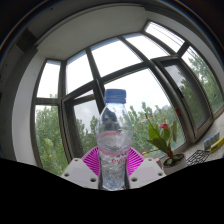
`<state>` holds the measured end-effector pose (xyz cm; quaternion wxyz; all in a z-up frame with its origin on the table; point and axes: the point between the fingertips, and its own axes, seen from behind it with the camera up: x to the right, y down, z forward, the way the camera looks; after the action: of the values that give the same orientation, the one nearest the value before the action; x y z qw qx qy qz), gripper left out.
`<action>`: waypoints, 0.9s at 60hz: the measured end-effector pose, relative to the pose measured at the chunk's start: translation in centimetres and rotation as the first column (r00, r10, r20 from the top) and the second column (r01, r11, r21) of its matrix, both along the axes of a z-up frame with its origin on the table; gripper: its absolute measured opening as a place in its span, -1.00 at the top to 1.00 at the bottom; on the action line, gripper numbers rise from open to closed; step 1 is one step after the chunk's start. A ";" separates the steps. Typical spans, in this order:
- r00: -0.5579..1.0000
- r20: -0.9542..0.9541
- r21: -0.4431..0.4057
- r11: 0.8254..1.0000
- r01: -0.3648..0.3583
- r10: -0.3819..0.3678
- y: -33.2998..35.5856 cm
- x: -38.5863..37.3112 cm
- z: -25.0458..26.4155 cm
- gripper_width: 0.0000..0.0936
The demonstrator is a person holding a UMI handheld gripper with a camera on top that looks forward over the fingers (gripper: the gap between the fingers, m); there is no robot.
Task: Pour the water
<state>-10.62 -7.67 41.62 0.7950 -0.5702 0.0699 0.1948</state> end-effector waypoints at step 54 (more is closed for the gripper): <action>0.893 0.439 -0.518 0.784 0.342 -0.100 2.6 15.0 -34.3 -0.77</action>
<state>4.33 -5.07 7.29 0.5966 -0.8002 0.0351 -0.0495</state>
